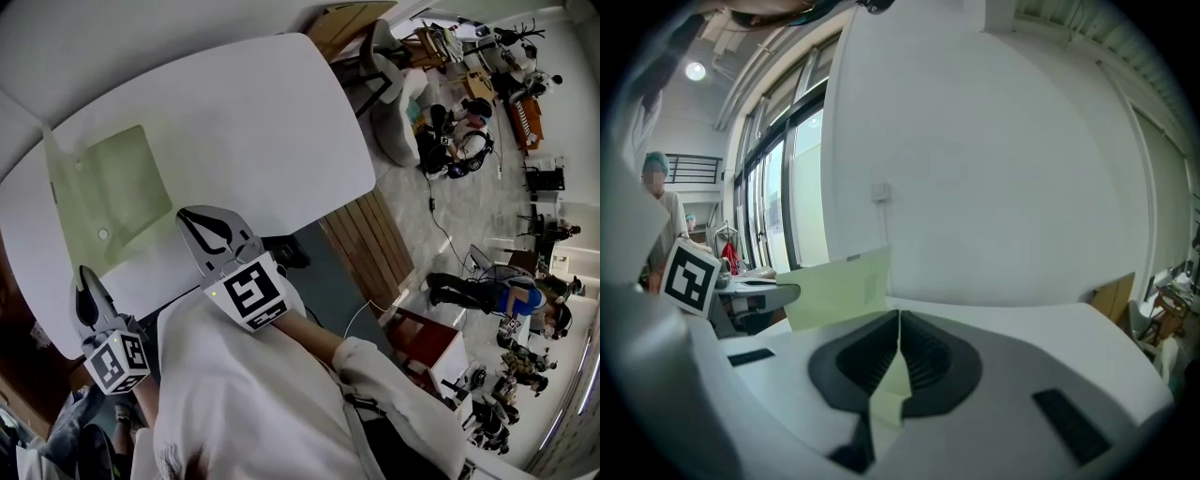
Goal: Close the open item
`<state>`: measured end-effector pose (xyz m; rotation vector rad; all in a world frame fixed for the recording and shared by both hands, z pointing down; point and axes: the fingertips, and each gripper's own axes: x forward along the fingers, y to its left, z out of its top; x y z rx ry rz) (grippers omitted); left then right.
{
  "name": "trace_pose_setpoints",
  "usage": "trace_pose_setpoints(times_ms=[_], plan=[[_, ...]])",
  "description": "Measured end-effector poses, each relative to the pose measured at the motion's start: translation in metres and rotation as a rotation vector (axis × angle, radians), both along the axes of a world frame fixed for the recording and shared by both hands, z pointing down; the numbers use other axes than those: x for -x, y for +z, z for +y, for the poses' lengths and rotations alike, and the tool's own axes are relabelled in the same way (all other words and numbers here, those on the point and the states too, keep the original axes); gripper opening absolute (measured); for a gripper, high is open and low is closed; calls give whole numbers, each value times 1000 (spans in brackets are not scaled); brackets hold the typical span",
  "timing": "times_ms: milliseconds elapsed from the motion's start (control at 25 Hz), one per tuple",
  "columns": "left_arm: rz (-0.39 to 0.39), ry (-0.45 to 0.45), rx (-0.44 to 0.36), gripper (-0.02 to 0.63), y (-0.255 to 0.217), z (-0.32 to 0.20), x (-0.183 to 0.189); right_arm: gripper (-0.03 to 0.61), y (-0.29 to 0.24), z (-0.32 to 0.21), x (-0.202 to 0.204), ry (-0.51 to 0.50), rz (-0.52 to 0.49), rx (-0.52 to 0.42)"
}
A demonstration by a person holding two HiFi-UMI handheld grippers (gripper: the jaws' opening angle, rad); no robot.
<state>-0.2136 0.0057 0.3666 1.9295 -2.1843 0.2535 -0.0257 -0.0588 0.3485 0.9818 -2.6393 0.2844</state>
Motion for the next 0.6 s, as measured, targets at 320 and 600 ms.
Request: trace_pose_setpoints(times_ms=[320,600], plan=[[-2,9,3,10,2,-3,-7,11,1,-2,-7,8,1,2],[-2,17,5,11,0,-6,-11,11,-1,-4,-9,9,0,4]])
